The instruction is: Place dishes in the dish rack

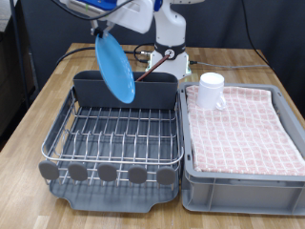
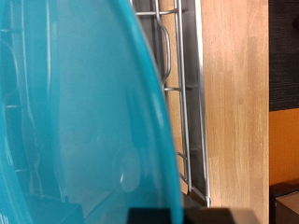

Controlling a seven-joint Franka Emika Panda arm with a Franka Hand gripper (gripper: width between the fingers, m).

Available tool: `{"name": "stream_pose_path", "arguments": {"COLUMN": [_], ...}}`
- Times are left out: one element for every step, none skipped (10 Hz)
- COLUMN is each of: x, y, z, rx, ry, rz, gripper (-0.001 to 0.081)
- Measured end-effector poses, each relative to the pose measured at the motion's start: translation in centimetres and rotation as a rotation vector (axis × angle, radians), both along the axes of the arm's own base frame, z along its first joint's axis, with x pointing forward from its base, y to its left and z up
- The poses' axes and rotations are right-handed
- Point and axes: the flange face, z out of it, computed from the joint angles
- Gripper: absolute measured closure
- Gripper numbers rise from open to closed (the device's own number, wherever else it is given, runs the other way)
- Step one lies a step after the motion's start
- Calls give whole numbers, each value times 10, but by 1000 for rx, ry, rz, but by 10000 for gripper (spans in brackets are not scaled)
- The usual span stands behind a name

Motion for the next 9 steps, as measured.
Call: {"name": "stream_pose_path", "arguments": {"x": [0,1,4,9,13,19,24,28,32], "y": [1,2,3,3,4,4,4,3,2], "z": [0,0,0,-1,-3,-5,-6,-7,-7], "rx": [0,-11,-20,-27,-32,-38,-43,-48,-53], "ry": [-3,-2,-13,-23,-28,-25,-22,-19,-16], "rz": [-12,1,38,81,118,141,151,154,153], "gripper": [788,788,788,788,788,788,788,788,788]}}
